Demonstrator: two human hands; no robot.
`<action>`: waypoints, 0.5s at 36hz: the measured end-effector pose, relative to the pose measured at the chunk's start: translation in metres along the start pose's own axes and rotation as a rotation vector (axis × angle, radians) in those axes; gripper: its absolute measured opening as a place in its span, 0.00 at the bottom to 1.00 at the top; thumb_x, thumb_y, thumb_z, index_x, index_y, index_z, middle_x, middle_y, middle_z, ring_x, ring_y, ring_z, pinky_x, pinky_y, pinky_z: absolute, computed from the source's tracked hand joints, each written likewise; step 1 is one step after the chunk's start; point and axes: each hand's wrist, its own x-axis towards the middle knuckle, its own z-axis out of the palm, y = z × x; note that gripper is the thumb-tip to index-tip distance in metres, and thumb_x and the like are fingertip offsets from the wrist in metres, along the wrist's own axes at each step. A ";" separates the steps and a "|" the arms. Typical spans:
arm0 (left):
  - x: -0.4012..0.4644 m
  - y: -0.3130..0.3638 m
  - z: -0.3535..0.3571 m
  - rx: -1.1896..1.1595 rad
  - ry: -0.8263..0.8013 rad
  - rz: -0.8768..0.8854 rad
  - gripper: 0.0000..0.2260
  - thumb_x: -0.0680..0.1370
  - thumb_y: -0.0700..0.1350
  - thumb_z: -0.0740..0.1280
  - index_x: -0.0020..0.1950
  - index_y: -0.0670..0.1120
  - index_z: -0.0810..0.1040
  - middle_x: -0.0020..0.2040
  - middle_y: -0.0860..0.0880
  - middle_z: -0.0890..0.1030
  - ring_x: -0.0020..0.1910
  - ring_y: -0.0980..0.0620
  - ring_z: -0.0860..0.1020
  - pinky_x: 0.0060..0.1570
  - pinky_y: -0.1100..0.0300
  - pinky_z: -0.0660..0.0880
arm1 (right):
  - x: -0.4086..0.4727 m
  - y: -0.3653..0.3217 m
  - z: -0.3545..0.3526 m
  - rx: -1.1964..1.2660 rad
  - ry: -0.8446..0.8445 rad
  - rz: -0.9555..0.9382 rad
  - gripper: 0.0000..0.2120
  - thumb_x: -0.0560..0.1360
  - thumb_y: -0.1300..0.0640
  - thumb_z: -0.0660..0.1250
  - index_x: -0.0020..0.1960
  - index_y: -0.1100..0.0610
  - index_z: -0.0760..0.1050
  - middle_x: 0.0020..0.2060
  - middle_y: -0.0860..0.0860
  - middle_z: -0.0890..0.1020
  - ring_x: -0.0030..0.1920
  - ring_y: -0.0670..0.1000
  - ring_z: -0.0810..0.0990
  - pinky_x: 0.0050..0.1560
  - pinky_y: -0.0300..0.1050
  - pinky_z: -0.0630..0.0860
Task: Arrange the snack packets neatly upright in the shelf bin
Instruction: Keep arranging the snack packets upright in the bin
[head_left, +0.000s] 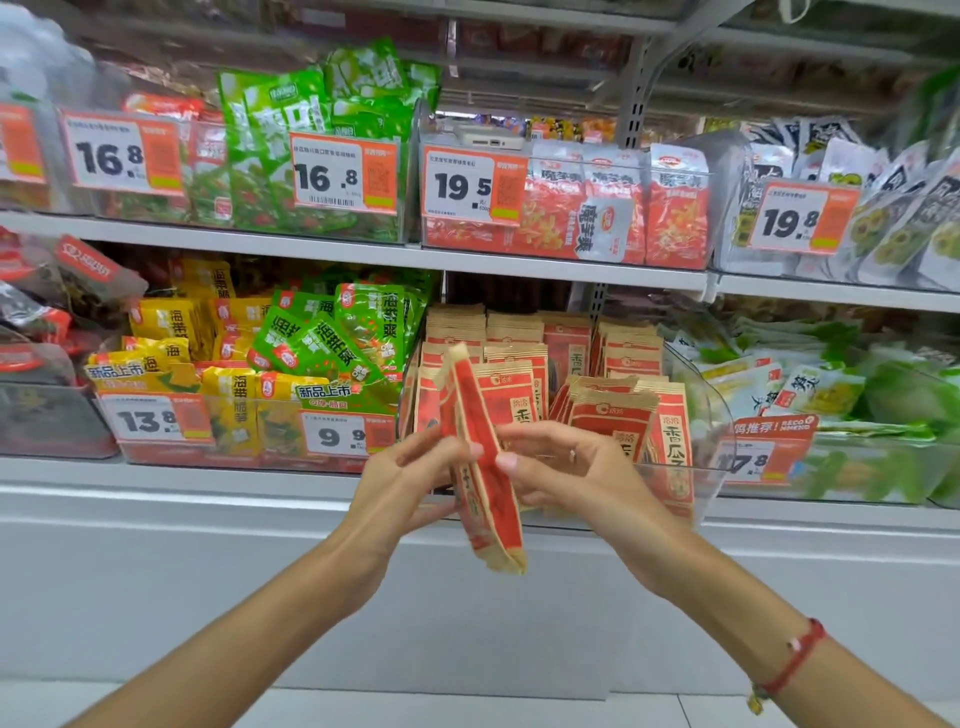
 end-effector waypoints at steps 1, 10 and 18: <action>0.000 0.002 -0.001 -0.025 0.019 0.014 0.23 0.61 0.53 0.72 0.56 0.50 0.83 0.50 0.54 0.85 0.52 0.58 0.82 0.45 0.63 0.78 | -0.001 0.000 0.001 -0.024 -0.005 -0.019 0.12 0.73 0.57 0.71 0.56 0.53 0.81 0.48 0.50 0.86 0.48 0.47 0.84 0.44 0.36 0.79; 0.000 0.002 0.006 -0.116 0.195 0.070 0.26 0.60 0.50 0.75 0.57 0.50 0.81 0.51 0.51 0.84 0.50 0.58 0.83 0.43 0.63 0.80 | 0.000 0.008 0.005 -0.133 0.073 -0.110 0.11 0.75 0.58 0.70 0.57 0.51 0.82 0.45 0.46 0.86 0.46 0.43 0.84 0.47 0.37 0.79; -0.004 0.008 0.016 -0.076 0.350 0.184 0.16 0.69 0.47 0.76 0.55 0.53 0.78 0.42 0.63 0.83 0.42 0.69 0.80 0.35 0.75 0.74 | -0.003 0.014 0.018 -0.537 0.180 -0.299 0.26 0.70 0.48 0.74 0.65 0.38 0.70 0.51 0.34 0.79 0.50 0.36 0.78 0.50 0.35 0.77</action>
